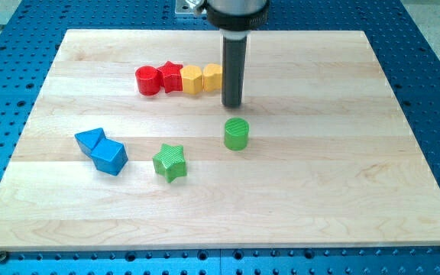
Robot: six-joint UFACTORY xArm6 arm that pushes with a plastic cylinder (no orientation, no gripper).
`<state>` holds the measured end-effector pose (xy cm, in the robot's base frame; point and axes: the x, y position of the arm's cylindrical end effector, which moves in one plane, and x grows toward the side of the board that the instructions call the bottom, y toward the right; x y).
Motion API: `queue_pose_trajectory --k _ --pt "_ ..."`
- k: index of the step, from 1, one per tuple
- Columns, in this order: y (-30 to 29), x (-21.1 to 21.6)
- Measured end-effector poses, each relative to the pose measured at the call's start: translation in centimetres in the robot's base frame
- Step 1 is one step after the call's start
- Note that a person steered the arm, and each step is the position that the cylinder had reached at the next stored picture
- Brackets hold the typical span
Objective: Push the green circle towards the bottom center of the board
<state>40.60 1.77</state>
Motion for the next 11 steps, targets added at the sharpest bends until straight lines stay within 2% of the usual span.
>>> queue_pose_trajectory --k 1,2,3,5,6,9,11 --pt "-2.8 6.5" --pt "-2.5 9.9" --pt "-1.4 4.7" --pt "-1.2 -1.9" --pt "3.0 0.0" --pt "2.5 10.6" --pt "1.6 6.3"
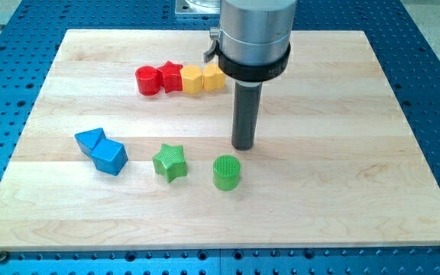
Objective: Push the green circle towards the bottom center of the board
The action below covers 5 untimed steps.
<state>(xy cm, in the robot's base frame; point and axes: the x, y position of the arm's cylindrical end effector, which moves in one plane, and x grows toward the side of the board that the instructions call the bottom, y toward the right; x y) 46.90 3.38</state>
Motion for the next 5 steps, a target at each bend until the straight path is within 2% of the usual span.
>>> queue_pose_trajectory --k 1,3,5 --pt "-1.1 1.7" --pt "-1.8 9.6" --pt "-1.8 8.3"
